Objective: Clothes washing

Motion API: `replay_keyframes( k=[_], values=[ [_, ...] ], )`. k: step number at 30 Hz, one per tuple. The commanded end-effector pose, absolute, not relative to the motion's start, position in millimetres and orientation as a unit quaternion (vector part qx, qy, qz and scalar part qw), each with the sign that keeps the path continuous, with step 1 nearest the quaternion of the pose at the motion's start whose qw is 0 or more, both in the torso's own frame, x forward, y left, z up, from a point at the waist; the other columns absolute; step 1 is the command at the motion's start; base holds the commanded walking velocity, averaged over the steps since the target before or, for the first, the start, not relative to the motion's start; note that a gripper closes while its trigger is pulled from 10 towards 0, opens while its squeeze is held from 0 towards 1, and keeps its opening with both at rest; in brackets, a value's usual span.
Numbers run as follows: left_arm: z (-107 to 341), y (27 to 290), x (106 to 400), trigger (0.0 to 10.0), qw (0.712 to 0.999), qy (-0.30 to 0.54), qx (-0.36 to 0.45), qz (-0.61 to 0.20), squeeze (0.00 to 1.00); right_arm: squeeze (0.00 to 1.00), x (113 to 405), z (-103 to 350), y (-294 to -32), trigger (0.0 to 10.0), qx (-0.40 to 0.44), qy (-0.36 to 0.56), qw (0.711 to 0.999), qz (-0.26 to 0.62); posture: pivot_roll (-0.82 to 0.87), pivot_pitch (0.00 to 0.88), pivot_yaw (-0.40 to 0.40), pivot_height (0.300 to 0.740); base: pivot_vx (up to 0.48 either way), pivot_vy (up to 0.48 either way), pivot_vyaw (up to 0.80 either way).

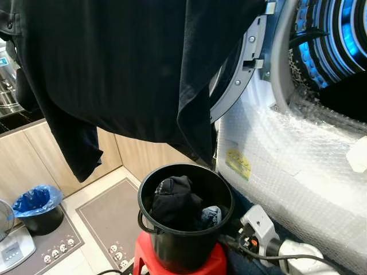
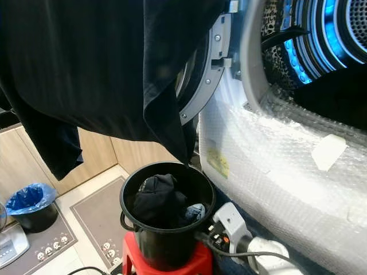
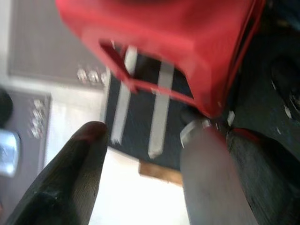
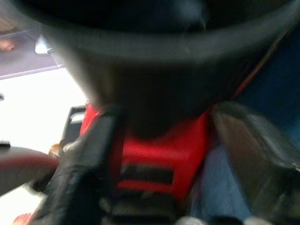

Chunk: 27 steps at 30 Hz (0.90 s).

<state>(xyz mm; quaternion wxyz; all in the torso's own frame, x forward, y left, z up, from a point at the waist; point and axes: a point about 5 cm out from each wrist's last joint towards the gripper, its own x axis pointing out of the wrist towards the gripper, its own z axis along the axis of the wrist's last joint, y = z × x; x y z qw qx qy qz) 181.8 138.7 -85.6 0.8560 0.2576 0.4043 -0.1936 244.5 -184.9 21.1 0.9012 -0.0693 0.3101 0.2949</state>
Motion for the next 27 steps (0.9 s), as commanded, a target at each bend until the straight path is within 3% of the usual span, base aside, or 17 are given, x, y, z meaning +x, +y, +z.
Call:
replay_keyframes(
  k=[1, 9, 19, 27],
  values=[
    [-80, 138, 190, 10.0, 0.858, 0.371, 0.284, -0.212, 0.0, 0.0, 232, 4, -193, 10.0, -0.069, 0.329, 0.9, 0.277, -0.09, 0.0, 0.014, 0.74, 0.0, 0.0, 0.0],
    [-74, 143, 198, 10.0, 0.863, 0.336, 0.305, -0.224, 0.0, 0.0, 205, -20, -200, 10.0, -0.018, 0.334, 0.895, 0.293, -0.08, 0.0, 0.018, 0.74, 0.0, 0.0, 0.0],
    [-53, 142, 225, 10.0, 0.878, 0.245, 0.344, -0.226, 0.0, 0.0, 155, -73, -240, 10.0, -0.133, 0.505, 0.826, 0.212, -0.08, 0.0, 0.034, 0.74, 0.0, 0.0, 0.0],
    [-43, 125, 235, 10.0, 0.849, 0.173, 0.41, -0.285, 0.0, 0.0, 147, -84, -236, 10.0, -0.171, 0.529, 0.804, 0.211, -0.05, 0.0, 0.032, 0.74, 0.0, 0.0, 0.0]
  ],
)
